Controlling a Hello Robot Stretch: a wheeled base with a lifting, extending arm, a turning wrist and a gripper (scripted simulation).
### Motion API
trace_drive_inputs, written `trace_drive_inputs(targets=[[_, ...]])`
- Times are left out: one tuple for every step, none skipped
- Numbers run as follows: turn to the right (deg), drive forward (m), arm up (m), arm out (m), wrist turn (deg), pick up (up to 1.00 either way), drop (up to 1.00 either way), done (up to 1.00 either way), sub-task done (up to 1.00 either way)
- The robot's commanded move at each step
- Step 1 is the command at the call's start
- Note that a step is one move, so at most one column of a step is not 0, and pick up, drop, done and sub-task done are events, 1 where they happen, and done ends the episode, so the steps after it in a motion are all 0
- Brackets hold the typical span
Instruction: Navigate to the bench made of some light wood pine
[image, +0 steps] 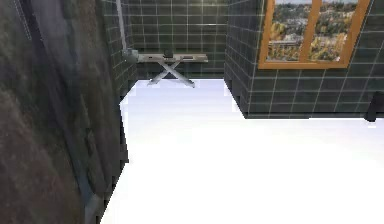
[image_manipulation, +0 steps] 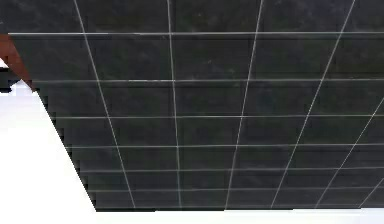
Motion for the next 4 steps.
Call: trace_drive_inputs(targets=[[0.0,1.00,0.00,0.00,0.0,0.00,0.00,0.00,0.00],[0.0,1.00,0.00,0.00,0.0,0.00,0.00,0.00,0.00],[-15.0,0.00,0.00,0.00,0.0,0.00,0.00,0.00,0.00],[0.0,1.00,0.00,0.00,0.0,0.00,0.00,0.00,0.00]])
